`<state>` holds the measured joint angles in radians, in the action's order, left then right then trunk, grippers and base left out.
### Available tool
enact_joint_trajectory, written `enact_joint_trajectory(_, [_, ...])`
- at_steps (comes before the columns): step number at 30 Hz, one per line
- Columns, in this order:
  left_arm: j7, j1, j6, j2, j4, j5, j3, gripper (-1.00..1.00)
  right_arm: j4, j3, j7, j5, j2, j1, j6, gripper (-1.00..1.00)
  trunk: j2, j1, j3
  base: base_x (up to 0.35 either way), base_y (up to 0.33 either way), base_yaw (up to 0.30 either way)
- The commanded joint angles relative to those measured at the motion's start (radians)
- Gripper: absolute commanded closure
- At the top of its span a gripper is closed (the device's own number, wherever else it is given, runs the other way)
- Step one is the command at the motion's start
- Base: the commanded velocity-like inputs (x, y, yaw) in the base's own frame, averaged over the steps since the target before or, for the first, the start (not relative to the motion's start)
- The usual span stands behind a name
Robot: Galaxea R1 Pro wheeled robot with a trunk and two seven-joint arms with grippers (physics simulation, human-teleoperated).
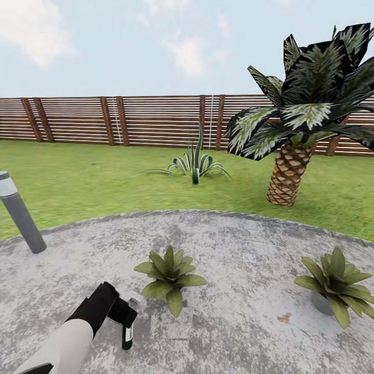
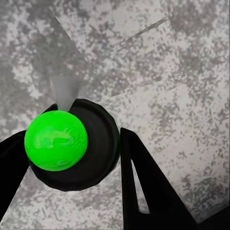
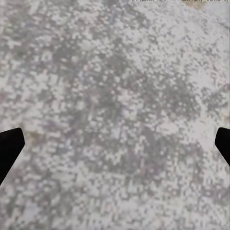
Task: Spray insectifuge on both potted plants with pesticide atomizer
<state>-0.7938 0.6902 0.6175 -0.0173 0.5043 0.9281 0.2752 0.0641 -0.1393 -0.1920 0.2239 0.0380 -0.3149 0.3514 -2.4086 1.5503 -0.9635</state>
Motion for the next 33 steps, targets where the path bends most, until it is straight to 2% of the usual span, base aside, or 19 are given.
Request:
enact_joint_trajectory(1, [-0.007,0.001,0.005,-0.004,0.008,0.008,0.008,1.0,-0.001,-0.008,-0.002,0.011,0.0,-0.001,0.003,-1.0,0.0,0.0,-0.001,0.0,0.0,0.0])
enact_joint_trajectory(5, [-0.007,0.002,0.005,-0.007,0.016,0.008,0.008,1.0,0.0,-0.008,-0.002,0.011,0.0,-0.001,0.003,-1.0,0.0,0.0,-0.001,0.106,-0.053,0.0])
enact_joint_trajectory(20, [-0.01,-0.01,0.016,-0.015,0.004,0.007,0.005,1.0,0.0,-0.007,-0.003,0.009,-0.004,-0.001,0.003,-1.0,0.0,0.0,-0.003,0.269,-0.114,0.024])
enact_joint_trajectory(22, [-0.013,-0.007,0.052,-0.021,0.003,0.011,-0.022,1.0,0.0,-0.007,-0.003,0.009,-0.004,-0.001,0.003,-1.0,0.0,0.0,-0.004,0.051,-0.003,0.083])
enact_joint_trajectory(24, [-0.02,-0.001,0.102,-0.023,0.002,0.014,-0.076,1.0,0.001,-0.008,-0.003,0.009,-0.003,-0.001,0.003,-1.0,0.0,0.0,-0.004,0.021,-0.001,0.034])
enact_joint_trajectory(25, [-0.041,0.003,0.153,-0.023,0.006,0.016,-0.14,1.0,0.001,-0.008,-0.003,0.009,-0.003,-0.001,0.003,-1.0,0.0,0.0,-0.005,0.007,0.0,0.011])
enact_joint_trajectory(26, [-0.07,0.005,0.186,-0.024,0.011,0.016,-0.182,1.0,0.001,-0.008,-0.003,0.009,-0.004,-0.001,0.003,-1.0,0.0,0.0,-0.005,0.003,0.0,0.006])
enact_joint_trajectory(27, [-0.096,0.007,0.206,-0.025,0.013,0.017,-0.204,1.0,0.0,-0.008,-0.003,0.009,-0.003,-0.001,0.003,-1.0,0.0,0.0,-0.005,0.002,0.0,0.004])
enact_joint_trajectory(29, [-0.156,0.021,0.232,-0.026,0.016,0.019,-0.232,1.0,0.001,-0.008,-0.005,0.009,-0.003,-0.001,0.003,-1.0,0.0,0.0,-0.005,0.001,0.0,0.002])
enact_joint_trajectory(31, [-0.216,0.06,0.247,-0.027,0.016,0.021,-0.246,1.0,0.002,-0.008,-0.006,0.009,-0.001,-0.001,0.003,-1.0,0.0,0.0,-0.005,0.0,0.0,0.0])
enact_joint_trajectory(33, [-0.232,0.079,0.251,-0.027,0.016,0.022,-0.25,1.0,0.002,-0.008,-0.007,0.009,0.001,0.0,0.003,-1.0,0.0,0.0,-0.005,0.0,0.0,0.0])
